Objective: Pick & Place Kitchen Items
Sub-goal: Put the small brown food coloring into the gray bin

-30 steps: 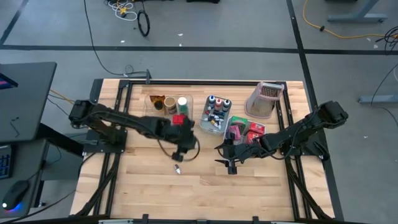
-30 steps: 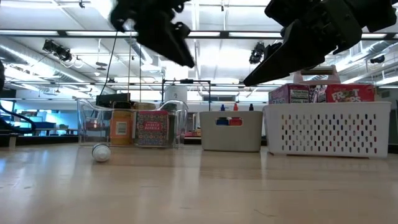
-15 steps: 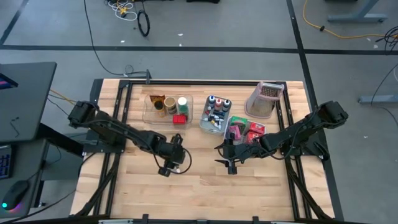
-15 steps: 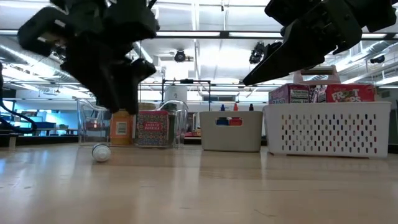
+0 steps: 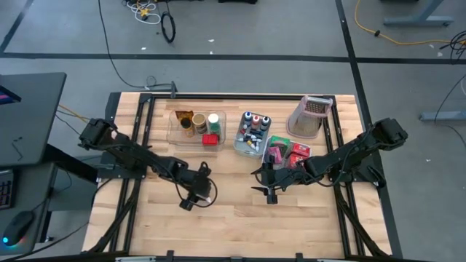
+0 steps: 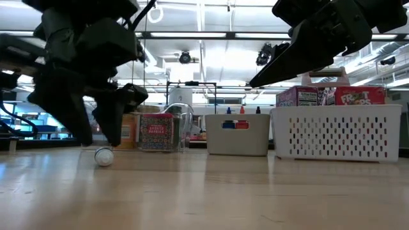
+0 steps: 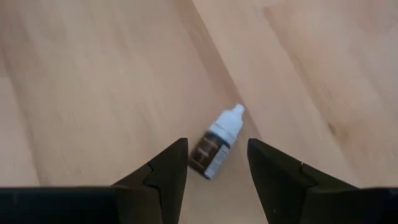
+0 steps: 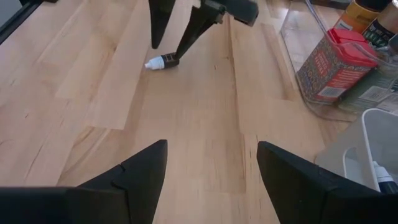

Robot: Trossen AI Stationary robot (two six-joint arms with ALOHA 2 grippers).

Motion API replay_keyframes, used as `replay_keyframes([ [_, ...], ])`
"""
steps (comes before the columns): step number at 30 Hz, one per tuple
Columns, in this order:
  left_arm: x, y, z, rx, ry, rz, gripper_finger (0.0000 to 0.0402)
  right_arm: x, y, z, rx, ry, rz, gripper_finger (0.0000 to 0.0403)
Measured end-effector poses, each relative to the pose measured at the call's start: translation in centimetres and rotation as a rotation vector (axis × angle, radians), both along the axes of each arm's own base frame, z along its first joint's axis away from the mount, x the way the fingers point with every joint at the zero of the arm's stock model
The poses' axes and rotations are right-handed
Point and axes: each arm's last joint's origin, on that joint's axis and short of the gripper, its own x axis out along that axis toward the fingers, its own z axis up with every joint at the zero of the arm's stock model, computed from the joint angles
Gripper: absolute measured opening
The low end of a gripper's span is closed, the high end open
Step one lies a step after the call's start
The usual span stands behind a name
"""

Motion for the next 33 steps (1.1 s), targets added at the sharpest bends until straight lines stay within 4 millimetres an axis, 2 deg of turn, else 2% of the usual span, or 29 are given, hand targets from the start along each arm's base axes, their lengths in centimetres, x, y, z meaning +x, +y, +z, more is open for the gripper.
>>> replay_keyframes([
  [11, 0.3, -0.1, -2.2, 0.022, -0.043, -0.013, 0.0169, 0.0, 0.0, 0.0, 0.001, 0.001, -0.001, 0.0261],
  [15, 0.5, -0.1, -2.6, 0.022, -0.045, -0.013, 0.0144, 0.0, 0.0, 0.0, 0.002, 0.0, -0.001, 0.0261],
  [19, 0.9, 0.1, -2.5, 0.019, -0.08, 0.068, 0.0105, 0.0, 0.0, 0.0, 0.008, 0.002, -0.005, 0.0261],
  [23, 2.1, 0.7, -1.6, 0.038, -0.23, 0.231, 0.0081, -0.3, 0.0, -0.4, 0.014, 0.051, -0.016, 0.0261],
  [27, 3.4, 2.1, -0.3, 0.098, -0.408, 0.338, 0.0089, -1.1, -0.3, -1.3, 0.001, 0.175, -0.022, 0.0261],
  [33, 6.3, 5.9, 2.9, 0.177, -0.607, 0.452, 0.0098, -1.7, -0.5, -1.8, -0.002, 0.259, -0.061, 0.0261],
])
